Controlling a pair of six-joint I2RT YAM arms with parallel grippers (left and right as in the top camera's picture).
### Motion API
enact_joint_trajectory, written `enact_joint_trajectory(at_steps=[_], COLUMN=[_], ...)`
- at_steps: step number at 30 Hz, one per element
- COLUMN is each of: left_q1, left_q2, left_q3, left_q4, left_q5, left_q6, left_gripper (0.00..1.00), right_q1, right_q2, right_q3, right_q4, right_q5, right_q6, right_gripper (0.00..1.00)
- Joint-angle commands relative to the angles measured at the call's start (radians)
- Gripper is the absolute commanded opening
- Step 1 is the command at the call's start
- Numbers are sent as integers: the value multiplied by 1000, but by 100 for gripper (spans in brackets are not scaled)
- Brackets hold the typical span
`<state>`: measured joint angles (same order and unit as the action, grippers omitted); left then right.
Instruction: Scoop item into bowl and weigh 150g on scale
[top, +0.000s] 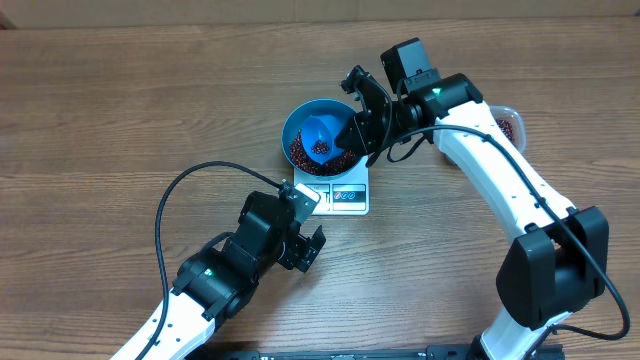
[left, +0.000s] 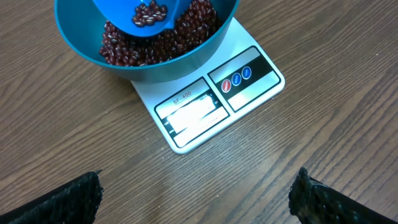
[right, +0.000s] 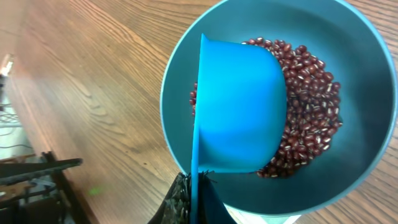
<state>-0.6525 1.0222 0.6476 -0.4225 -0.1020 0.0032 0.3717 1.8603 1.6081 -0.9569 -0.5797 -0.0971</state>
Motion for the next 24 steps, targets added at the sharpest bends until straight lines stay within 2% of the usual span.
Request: enact_joint_trajectory(at_steps=[1,6,15,24], left_q1=[4,4,4,4], left_q2=[5,5,5,5], left_q3=[-7,-7,-7,-7], left_q4=[1,1,1,1], left_q5=[-9,-9,-9,-9], left_q6=[-3,-3,-3,-3], left_gripper=[100,100,100,99], right_q1=[-15,-44,-129,-139], right_q2=[3,3,3,3], right_q3=[34,34,37,37], right_q4=[16,18,-2,-17], right_q5=[-70,-86,-231,-177], right_q6=[3,3,-9,-39], right_gripper=[4,4,4,4])
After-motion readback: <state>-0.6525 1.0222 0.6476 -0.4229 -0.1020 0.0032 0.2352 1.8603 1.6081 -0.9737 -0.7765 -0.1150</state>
